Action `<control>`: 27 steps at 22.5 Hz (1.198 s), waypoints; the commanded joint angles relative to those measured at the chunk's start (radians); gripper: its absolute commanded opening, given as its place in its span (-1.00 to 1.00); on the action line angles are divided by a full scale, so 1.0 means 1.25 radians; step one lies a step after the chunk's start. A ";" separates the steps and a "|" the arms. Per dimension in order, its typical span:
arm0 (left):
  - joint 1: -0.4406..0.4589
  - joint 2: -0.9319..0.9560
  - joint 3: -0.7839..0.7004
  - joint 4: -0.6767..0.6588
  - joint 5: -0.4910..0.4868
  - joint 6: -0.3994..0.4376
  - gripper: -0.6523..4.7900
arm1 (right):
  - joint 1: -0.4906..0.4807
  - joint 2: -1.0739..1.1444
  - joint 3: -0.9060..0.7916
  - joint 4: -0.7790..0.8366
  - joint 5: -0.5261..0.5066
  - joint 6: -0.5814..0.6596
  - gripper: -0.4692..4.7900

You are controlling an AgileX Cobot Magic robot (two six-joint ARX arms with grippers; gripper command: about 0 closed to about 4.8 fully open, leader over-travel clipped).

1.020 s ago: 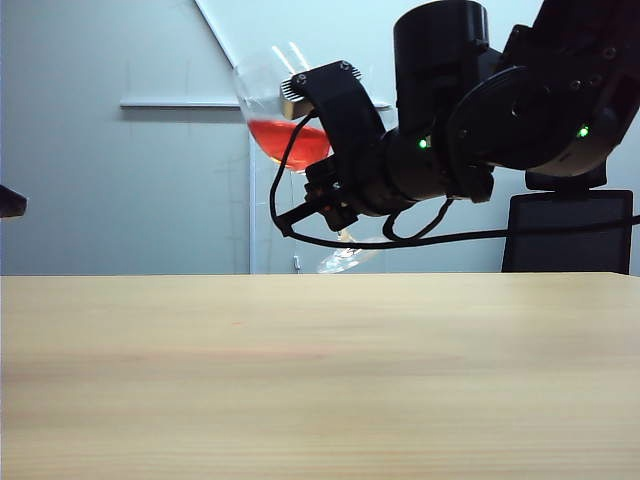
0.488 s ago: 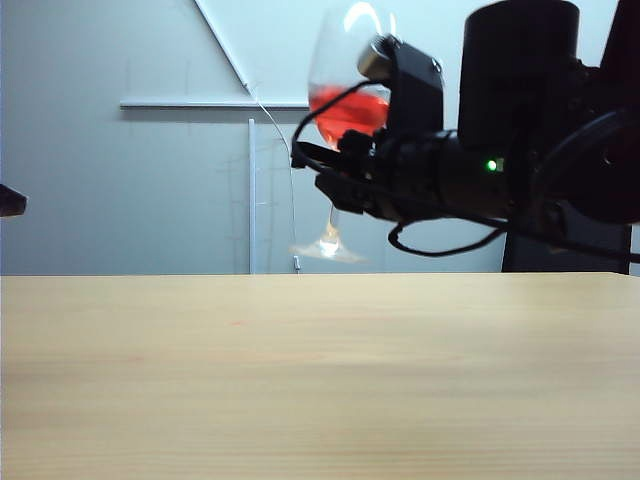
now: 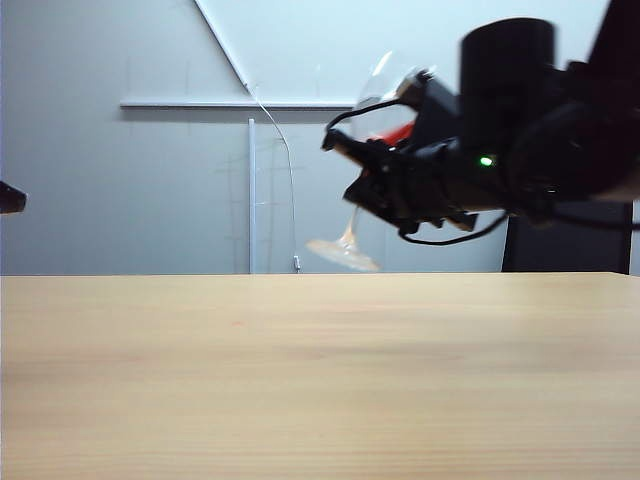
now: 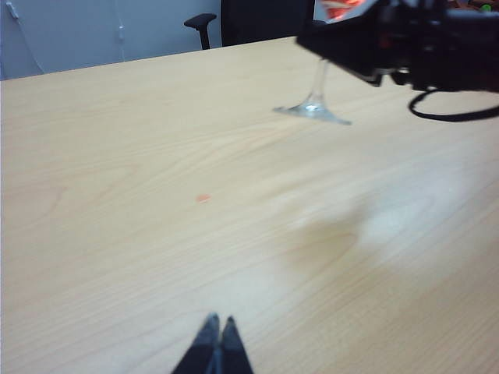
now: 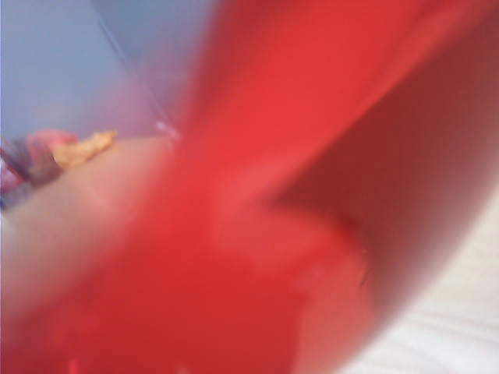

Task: Gently pick up the goblet, rotate it counterclockwise for two full turns (viewing from above), and then place it back on the table.

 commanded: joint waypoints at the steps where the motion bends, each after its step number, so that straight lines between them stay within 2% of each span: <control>1: 0.001 0.001 0.003 0.010 0.002 0.000 -0.78 | 0.002 -0.009 0.075 -0.134 0.000 -0.067 -0.84; 5: 0.001 -0.003 0.003 0.010 0.002 0.000 -0.78 | 0.007 -0.009 0.132 -0.211 0.025 -0.191 -0.84; 13: 0.001 -0.023 0.003 0.010 0.002 0.000 -0.78 | 0.042 -0.012 0.146 -0.211 0.054 -0.503 -0.84; 16: 0.001 -0.023 0.003 0.009 0.002 0.000 -0.78 | 0.064 -0.012 0.143 -0.217 0.051 -0.575 -0.84; 19: 0.001 -0.023 0.003 0.009 0.002 0.000 -0.78 | 0.084 -0.012 0.131 -0.200 0.037 -0.592 -0.84; 22: 0.001 -0.023 0.003 0.010 0.002 0.000 -0.78 | 0.094 -0.012 0.095 -0.119 0.004 -0.576 -0.84; 27: 0.001 -0.023 0.003 0.009 0.002 0.000 -0.78 | 0.086 -0.011 -0.028 0.106 -0.060 -0.376 -0.84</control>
